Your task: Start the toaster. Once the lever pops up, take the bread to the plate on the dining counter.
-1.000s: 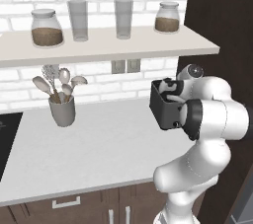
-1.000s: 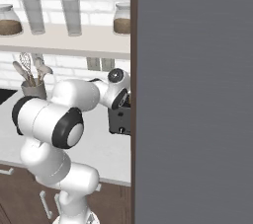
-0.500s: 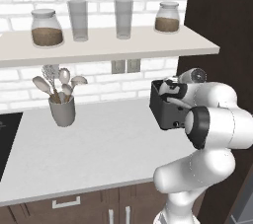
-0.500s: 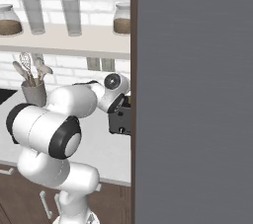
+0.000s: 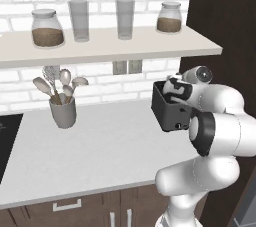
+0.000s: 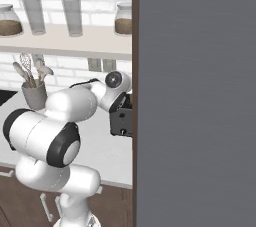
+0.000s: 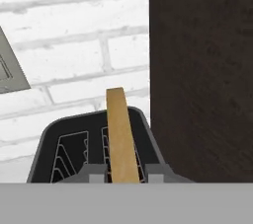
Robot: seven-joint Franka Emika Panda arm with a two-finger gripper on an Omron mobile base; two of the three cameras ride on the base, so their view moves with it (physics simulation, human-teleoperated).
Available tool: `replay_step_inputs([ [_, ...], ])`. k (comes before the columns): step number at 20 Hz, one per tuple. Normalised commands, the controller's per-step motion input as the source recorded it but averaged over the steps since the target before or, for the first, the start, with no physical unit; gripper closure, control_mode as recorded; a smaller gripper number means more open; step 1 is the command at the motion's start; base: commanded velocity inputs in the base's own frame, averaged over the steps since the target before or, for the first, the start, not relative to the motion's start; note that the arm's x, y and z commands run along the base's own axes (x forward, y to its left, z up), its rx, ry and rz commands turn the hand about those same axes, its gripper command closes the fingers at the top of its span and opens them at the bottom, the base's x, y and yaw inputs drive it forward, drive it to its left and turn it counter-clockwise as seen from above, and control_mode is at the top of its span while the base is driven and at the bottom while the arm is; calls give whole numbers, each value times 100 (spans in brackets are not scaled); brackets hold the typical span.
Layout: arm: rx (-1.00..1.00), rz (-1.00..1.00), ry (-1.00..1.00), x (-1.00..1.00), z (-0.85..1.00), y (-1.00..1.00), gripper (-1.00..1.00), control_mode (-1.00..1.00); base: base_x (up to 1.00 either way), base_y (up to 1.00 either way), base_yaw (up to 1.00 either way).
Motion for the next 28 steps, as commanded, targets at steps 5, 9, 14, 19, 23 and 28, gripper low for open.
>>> replay_step_inputs([
  [5, 0, 0, -1, 0, 35, 7, 100, -100, 0, 0, 0],
  [9, 0, 0, -2, -13, 19, 17, 100, -100, 0, 0, 0],
  [14, 0, 0, -2, -34, 7, 9, 100, -100, 0, 0, 0],
  [19, 0, 0, -5, -15, 27, 3, 100, -100, 0, 0, 0],
  [23, 0, 0, -5, -15, 41, 0, 100, -100, 0, 0, 0],
  [28, 0, 0, -2, -52, 24, 0, 100, -100, 0, 0, 0],
])
